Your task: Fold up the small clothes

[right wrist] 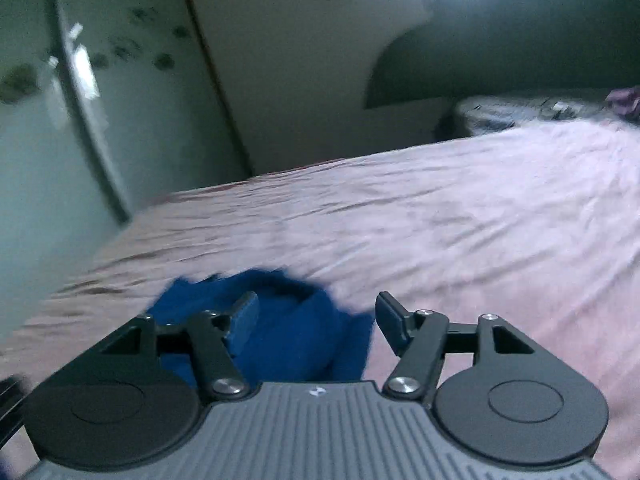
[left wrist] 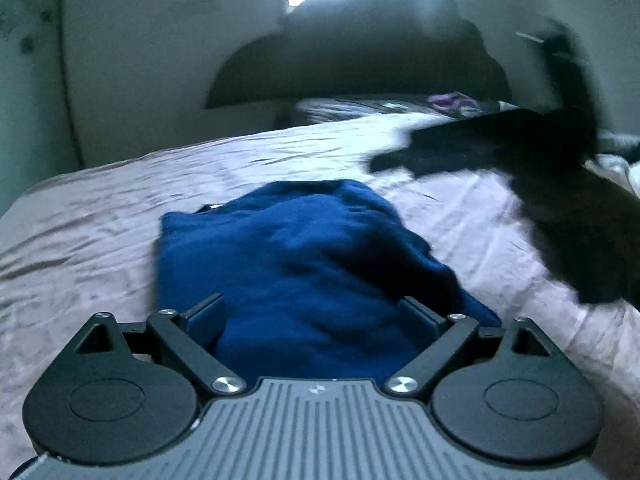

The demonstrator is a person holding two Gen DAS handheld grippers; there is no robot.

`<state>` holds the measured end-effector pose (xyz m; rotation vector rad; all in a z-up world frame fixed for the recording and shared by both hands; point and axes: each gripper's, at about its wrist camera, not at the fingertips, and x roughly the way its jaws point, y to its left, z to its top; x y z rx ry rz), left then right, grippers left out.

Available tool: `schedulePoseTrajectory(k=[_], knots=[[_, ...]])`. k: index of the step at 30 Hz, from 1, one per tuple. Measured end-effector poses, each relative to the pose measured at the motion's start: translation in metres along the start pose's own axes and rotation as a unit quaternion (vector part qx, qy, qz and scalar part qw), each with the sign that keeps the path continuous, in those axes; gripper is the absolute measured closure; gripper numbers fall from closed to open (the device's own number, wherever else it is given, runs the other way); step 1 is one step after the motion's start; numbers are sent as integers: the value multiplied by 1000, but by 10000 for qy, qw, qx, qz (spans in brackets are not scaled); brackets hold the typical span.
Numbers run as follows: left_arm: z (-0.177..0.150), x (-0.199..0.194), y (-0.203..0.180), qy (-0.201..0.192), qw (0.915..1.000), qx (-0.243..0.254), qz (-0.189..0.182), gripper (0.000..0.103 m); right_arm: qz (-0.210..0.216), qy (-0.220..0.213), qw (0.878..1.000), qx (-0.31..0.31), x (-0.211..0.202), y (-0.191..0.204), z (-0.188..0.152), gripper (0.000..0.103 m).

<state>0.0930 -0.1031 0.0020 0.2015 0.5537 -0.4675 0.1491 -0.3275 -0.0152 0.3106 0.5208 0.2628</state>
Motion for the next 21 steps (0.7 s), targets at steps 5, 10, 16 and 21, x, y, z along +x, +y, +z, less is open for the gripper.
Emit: schedulePoseTrajectory(k=[5, 10, 16, 21], knots=[[-4, -12, 17, 67, 9994, -295, 187, 9, 611, 350, 9974, -177, -37, 16, -43, 39], [-12, -6, 27, 294, 9977, -560, 259, 9, 672, 732, 9945, -343, -26, 29, -66, 58], [-20, -6, 40, 535, 9917, -1170, -5, 10, 510, 677, 9964, -49, -37, 22, -73, 94], [-28, -1, 34, 703, 9924, -1014, -33, 9, 328, 897, 9953, -128, -36, 20, -82, 94]])
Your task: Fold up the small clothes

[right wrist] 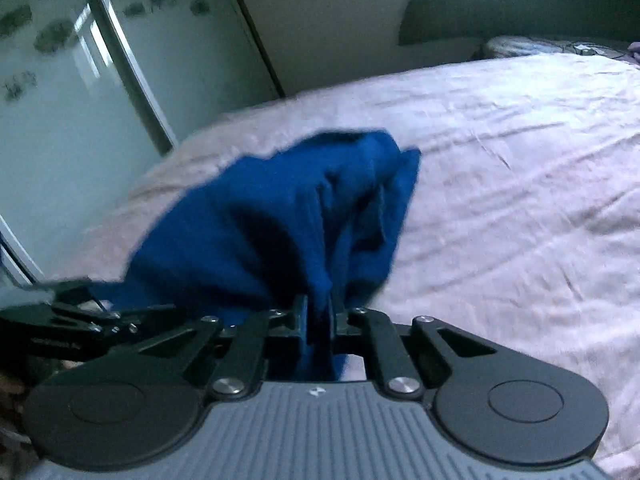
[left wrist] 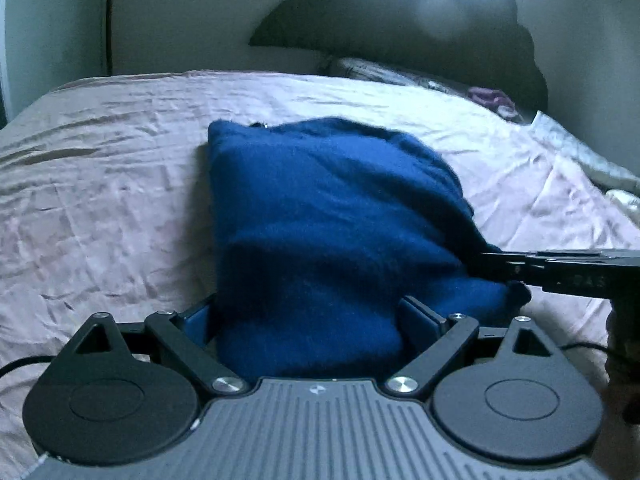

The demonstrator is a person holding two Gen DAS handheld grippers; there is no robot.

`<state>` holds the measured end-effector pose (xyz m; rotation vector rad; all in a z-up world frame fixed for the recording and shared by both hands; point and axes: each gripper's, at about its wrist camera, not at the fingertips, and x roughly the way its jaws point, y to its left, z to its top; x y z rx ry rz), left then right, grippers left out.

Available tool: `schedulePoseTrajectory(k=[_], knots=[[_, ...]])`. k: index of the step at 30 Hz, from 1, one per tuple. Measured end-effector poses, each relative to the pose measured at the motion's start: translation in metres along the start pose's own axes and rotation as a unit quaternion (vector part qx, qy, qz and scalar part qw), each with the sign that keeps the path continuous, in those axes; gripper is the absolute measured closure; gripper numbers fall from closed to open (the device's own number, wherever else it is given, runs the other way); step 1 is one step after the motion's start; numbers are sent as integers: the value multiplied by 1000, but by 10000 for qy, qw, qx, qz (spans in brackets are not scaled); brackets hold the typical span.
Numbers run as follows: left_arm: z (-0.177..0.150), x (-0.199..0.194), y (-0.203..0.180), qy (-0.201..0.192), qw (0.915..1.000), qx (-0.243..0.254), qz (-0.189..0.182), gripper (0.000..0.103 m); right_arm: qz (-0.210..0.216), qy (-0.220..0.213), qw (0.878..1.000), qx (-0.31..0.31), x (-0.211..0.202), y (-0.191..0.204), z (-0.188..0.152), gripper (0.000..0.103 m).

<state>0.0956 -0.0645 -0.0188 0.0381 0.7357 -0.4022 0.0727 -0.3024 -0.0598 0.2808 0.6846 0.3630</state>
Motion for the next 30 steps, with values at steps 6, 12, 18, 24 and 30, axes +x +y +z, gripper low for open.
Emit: schedulePoseTrajectory(k=[6, 12, 18, 24, 30], knots=[[2, -5, 8, -38, 9997, -222, -23, 9, -427, -527, 9977, -17, -26, 10, 4, 87], [0, -1, 11, 35, 9993, -383, 43, 6, -3, -333, 9986, -407, -18, 32, -1, 87], [-4, -1, 2, 20, 9995, -196, 234, 2, -99, -158, 9995, -256, 0, 28, -10, 88], [-8, 1, -5, -35, 9991, -53, 419, 0, -1, -262, 9996, -108, -1, 22, -16, 88], [-13, 1, -8, -119, 9986, -3, 511, 0, -15, -409, 9990, -171, -2, 23, -21, 88]])
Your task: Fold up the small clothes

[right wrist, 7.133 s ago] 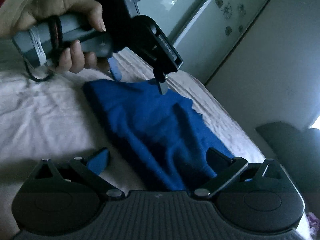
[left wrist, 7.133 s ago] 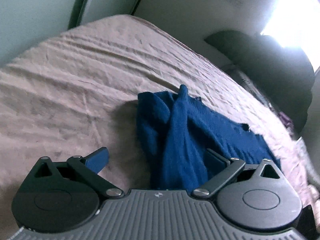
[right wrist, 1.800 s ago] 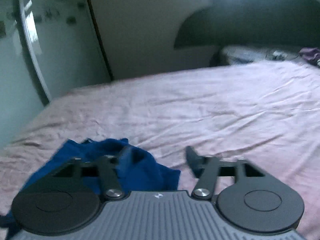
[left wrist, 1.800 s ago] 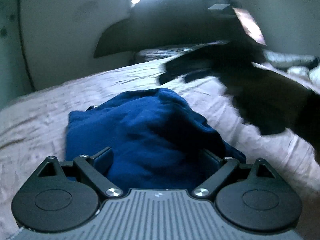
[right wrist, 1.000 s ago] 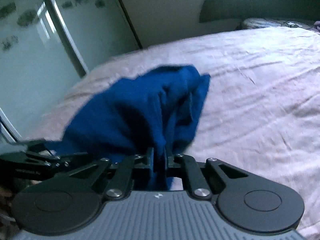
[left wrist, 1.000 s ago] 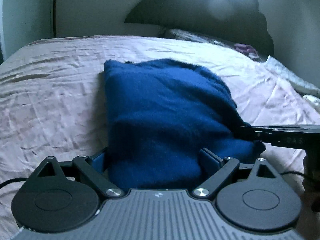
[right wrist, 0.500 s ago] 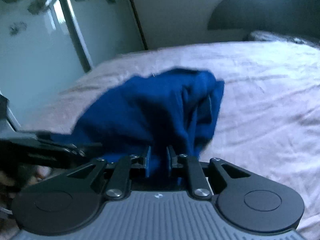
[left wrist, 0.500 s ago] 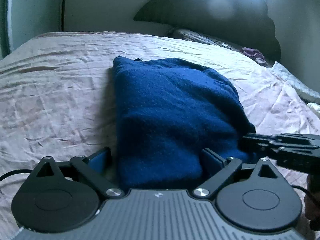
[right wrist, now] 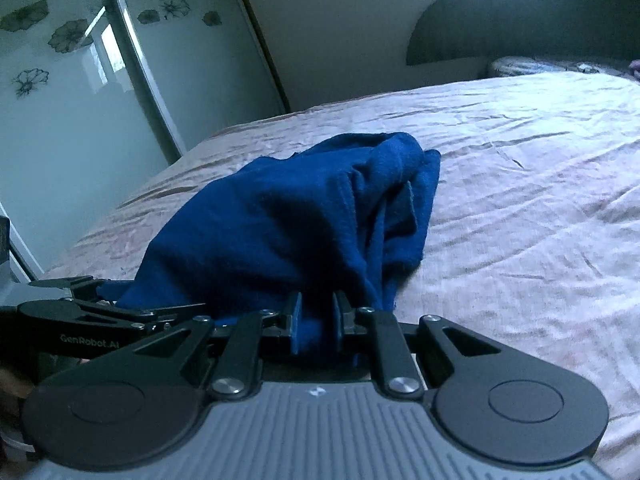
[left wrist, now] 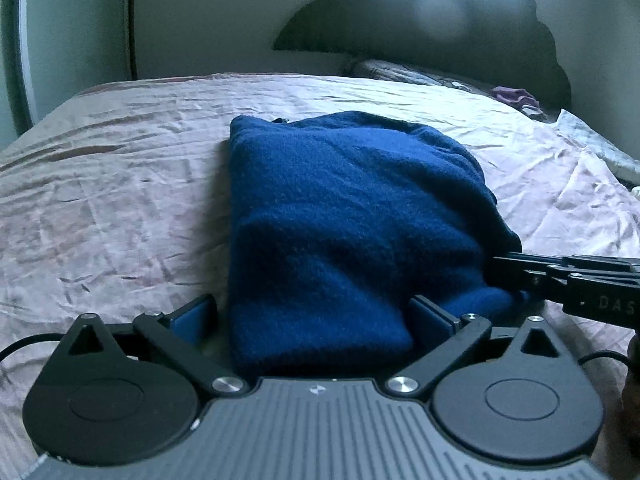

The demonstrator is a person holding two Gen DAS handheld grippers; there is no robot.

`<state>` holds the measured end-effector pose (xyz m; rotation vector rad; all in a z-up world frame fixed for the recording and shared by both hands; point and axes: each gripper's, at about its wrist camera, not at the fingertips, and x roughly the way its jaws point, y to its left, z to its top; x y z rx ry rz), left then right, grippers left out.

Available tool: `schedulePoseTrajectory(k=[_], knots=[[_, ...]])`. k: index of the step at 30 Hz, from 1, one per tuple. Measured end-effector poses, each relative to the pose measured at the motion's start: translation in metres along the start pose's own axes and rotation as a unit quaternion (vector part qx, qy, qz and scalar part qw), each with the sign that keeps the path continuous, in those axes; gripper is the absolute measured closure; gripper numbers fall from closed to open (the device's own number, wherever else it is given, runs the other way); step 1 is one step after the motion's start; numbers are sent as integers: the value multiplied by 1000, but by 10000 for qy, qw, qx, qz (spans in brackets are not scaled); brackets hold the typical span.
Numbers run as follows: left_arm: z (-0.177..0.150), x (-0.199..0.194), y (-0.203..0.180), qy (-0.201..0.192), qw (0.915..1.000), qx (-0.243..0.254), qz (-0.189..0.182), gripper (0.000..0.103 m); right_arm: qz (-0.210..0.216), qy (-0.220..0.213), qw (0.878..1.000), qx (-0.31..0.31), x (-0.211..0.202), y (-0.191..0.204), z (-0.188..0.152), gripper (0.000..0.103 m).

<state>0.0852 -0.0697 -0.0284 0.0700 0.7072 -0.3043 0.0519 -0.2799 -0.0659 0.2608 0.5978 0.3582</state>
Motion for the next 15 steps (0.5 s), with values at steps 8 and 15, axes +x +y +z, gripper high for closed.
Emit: schedulePoseTrajectory(k=[8, 15], knots=[[-4, 0, -1, -117, 9999, 30, 56, 0, 43, -36, 10000, 28, 0, 0, -1, 88], [-5, 0, 0, -139, 9999, 17, 49, 0, 157, -45, 9997, 168, 0, -7, -1, 88]])
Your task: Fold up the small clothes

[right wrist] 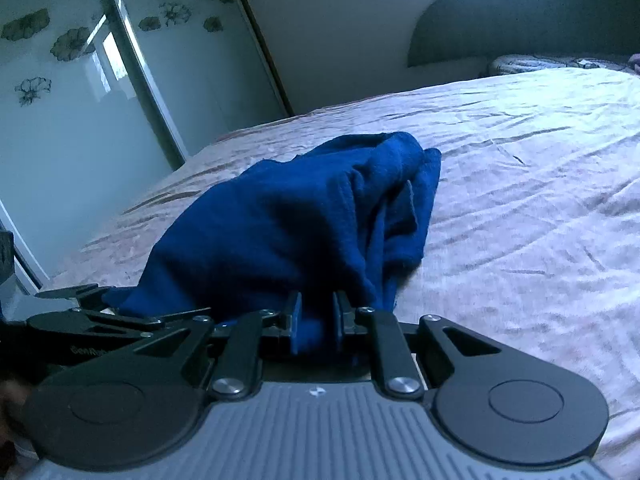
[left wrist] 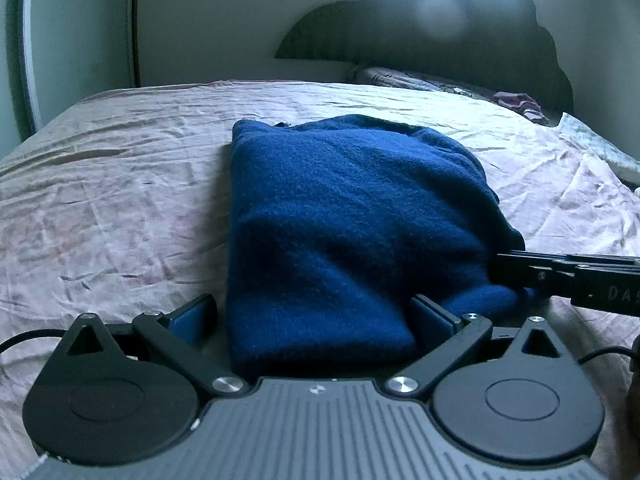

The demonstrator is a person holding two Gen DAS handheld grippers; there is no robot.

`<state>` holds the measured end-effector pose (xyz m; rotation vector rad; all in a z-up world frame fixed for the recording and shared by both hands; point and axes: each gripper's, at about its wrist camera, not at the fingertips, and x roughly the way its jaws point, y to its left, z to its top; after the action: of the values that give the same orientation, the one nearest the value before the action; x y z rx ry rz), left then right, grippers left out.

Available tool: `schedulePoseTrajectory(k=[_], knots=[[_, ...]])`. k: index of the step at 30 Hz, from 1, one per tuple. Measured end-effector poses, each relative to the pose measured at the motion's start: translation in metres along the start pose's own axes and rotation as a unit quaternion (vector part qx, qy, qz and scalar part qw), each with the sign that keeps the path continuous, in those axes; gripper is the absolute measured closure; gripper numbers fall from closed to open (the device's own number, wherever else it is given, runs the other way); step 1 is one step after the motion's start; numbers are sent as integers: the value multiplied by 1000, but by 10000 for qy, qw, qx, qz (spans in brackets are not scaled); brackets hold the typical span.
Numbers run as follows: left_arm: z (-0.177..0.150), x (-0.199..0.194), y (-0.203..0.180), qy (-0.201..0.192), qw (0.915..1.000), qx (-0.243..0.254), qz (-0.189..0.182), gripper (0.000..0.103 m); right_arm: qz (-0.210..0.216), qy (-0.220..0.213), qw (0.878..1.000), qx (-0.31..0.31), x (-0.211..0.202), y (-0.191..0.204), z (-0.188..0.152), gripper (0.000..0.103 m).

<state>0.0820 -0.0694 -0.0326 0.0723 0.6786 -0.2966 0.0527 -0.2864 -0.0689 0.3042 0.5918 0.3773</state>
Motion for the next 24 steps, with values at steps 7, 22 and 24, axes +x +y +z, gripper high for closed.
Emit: schedulePoseTrajectory(k=[7, 22, 24], knots=[[14, -16, 18, -336, 9990, -156, -242, 9, 295, -232, 9973, 637, -14, -18, 5, 80], [55, 53, 86, 255, 9670, -1909, -1671, 5, 992, 246, 9828, 1540, 44, -72, 53, 13], [57, 59, 89, 213, 9615, -2024, -1846, 5, 1227, 356, 9798, 1540, 56, -69, 56, 13]])
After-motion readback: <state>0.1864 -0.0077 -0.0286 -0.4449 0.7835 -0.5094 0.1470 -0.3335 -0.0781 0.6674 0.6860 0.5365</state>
